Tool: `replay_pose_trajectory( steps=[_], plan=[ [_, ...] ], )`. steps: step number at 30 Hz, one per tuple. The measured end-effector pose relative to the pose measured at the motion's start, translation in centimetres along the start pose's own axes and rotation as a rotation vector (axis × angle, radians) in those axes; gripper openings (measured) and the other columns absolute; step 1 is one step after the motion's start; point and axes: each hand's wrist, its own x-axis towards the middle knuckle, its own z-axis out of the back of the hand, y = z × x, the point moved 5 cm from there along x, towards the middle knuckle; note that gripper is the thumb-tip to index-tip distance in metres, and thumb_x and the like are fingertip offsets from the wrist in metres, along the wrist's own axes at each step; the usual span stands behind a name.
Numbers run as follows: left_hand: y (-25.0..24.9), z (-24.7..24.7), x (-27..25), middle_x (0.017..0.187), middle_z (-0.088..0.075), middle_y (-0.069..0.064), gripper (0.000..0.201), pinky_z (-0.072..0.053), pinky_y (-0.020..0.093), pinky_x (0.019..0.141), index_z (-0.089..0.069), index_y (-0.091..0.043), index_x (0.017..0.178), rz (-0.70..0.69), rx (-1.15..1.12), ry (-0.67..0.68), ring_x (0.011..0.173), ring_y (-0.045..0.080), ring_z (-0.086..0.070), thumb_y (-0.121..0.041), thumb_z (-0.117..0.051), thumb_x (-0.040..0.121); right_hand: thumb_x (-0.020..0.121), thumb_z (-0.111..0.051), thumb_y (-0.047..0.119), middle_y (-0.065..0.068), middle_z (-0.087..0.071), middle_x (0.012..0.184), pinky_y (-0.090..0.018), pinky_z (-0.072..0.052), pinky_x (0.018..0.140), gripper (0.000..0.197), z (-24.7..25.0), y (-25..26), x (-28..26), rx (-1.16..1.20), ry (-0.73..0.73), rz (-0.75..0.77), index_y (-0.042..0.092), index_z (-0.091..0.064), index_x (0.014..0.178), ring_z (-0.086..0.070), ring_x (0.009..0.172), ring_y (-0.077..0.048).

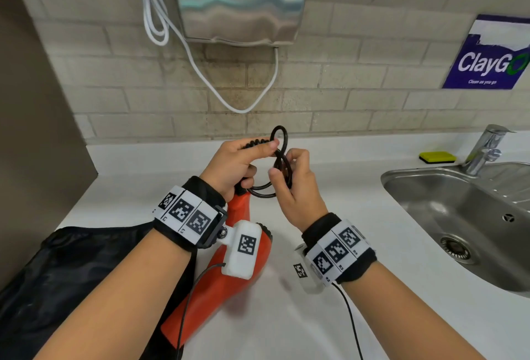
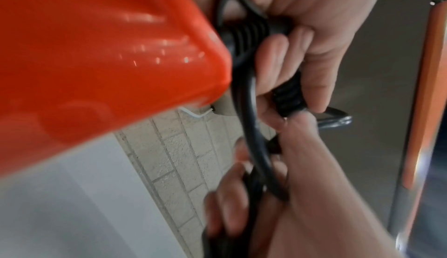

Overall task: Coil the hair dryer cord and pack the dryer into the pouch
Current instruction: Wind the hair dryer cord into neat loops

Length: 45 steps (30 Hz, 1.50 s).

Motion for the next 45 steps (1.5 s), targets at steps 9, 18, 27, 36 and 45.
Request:
replay_pose_trajectory(
  steps=[9,18,27,36,45],
  plan=[
    [-0.2,0.6,0.3,0.070,-0.060,-0.006,0.013,-0.021,0.013,0.033,-0.066,-0.021,0.082,-0.004,0.041,0.027,0.034,0.003,-0.022,-0.009,-0.062,0.083,0.094,-0.045,0.017,0.003,-0.040,0.051,-0.016,-0.032,0.051,0.027,1.5,-4.4,-0.3,-0.179,0.218,-0.169,0.012,-0.057,0.072,-0.040,0.047,-0.006],
    [-0.1,0.4,0.7,0.064,-0.060,-0.006,0.016,-0.020,0.014,0.033,-0.068,-0.023,0.071,-0.027,0.031,-0.075,0.033,0.005,-0.023,-0.010,-0.065,0.081,0.089,-0.031,-0.005,0.008,-0.044,0.065,-0.007,-0.032,0.054,0.047,2.6,-2.5,1.0,-0.305,0.266,-0.188,0.021,-0.060,0.115,-0.040,0.055,-0.001],
    [-0.2,0.1,0.4,0.061,-0.063,-0.008,0.010,-0.022,0.014,0.033,-0.069,-0.020,0.079,-0.017,0.102,-0.014,0.033,0.003,-0.024,-0.010,-0.067,0.079,0.090,-0.052,0.016,0.014,-0.047,0.059,-0.010,-0.031,0.054,0.017,5.2,0.3,2.9,-0.230,-0.116,-0.122,0.009,-0.064,0.079,-0.042,0.057,0.001],
    [-0.1,-1.1,0.1,0.067,-0.050,0.000,0.016,-0.024,0.016,0.034,-0.070,-0.026,0.084,-0.051,0.171,0.053,0.035,0.005,-0.027,-0.012,-0.071,0.076,0.088,-0.053,0.014,0.007,-0.047,0.065,-0.015,-0.034,0.059,0.017,5.5,3.1,2.6,-0.209,-0.263,0.007,0.004,-0.062,0.078,-0.043,0.062,0.001],
    [-0.1,-1.3,0.1,0.065,-0.056,-0.003,0.011,-0.025,0.016,0.035,-0.070,-0.026,0.081,-0.052,0.130,0.022,0.034,0.005,-0.028,-0.017,-0.071,0.076,0.087,-0.054,0.016,0.004,-0.051,0.071,-0.007,-0.035,0.060,0.017,5.5,4.1,2.3,-0.266,-0.309,0.050,0.005,-0.063,0.078,-0.043,0.061,0.005]
  ],
)
